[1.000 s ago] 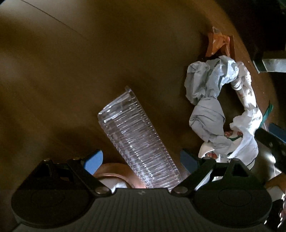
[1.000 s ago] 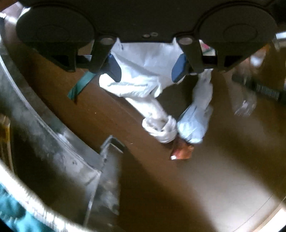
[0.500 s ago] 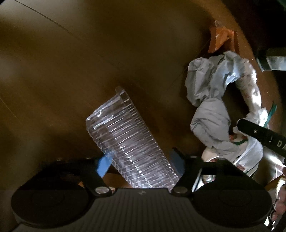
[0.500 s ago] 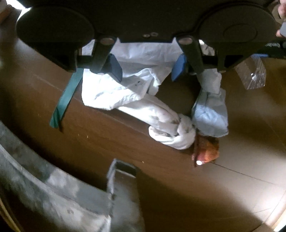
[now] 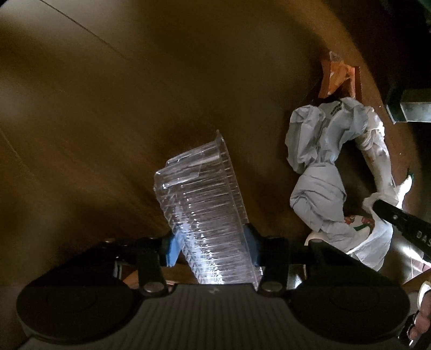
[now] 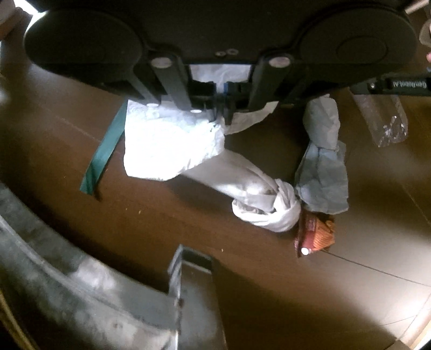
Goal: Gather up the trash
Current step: 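Grasp the clear plastic tray with the left tool while the right tool grasps white paper, then lift the clear tray and white paper toward the wastebasket with both tools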
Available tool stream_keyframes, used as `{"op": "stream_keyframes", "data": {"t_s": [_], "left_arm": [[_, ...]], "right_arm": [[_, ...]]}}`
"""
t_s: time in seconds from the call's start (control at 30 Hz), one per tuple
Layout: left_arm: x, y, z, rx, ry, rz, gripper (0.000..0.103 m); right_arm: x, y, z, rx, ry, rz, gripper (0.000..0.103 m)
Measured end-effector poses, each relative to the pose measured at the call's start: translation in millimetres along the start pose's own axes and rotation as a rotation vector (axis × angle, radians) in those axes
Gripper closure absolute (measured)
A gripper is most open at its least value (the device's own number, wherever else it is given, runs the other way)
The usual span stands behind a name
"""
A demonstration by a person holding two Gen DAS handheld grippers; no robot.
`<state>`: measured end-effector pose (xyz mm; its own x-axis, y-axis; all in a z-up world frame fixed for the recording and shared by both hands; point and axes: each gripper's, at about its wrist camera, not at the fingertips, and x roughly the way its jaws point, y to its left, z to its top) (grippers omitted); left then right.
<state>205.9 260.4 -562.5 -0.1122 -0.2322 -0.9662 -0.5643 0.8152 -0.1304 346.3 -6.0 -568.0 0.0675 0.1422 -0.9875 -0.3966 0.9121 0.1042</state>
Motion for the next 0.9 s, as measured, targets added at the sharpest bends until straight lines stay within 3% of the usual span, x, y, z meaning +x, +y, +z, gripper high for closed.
{"op": "stream_keyframes", "data": {"t_s": [0.2,0.23,0.27,0.3,0.57,0.9], "left_arm": [[-29,2,-4,0.002,-0.047,-0.008,0.061],[-35,2,-4,0.003,-0.057,-0.011,0.065],[-40,3,-6,0.006,-0.064,-0.013,0.084],[-46,3,-6,0.007,-0.070,-0.018,0.086],[-81,15,-12,-0.003,-0.125,-0.048,0.091],[-87,10,-16,0.019,-0.178,-0.039,0.100]], "right_arm": [[-43,-1,-4,-0.037,-0.076,0.015,0.101],[-52,-1,-5,-0.043,-0.092,0.016,0.101],[-61,-1,-7,-0.051,-0.110,0.018,0.101],[-73,-2,-9,-0.057,-0.128,0.022,0.101],[-144,-4,-29,-0.101,-0.229,0.024,0.101],[-177,3,-42,-0.146,-0.294,0.020,0.101]]}}
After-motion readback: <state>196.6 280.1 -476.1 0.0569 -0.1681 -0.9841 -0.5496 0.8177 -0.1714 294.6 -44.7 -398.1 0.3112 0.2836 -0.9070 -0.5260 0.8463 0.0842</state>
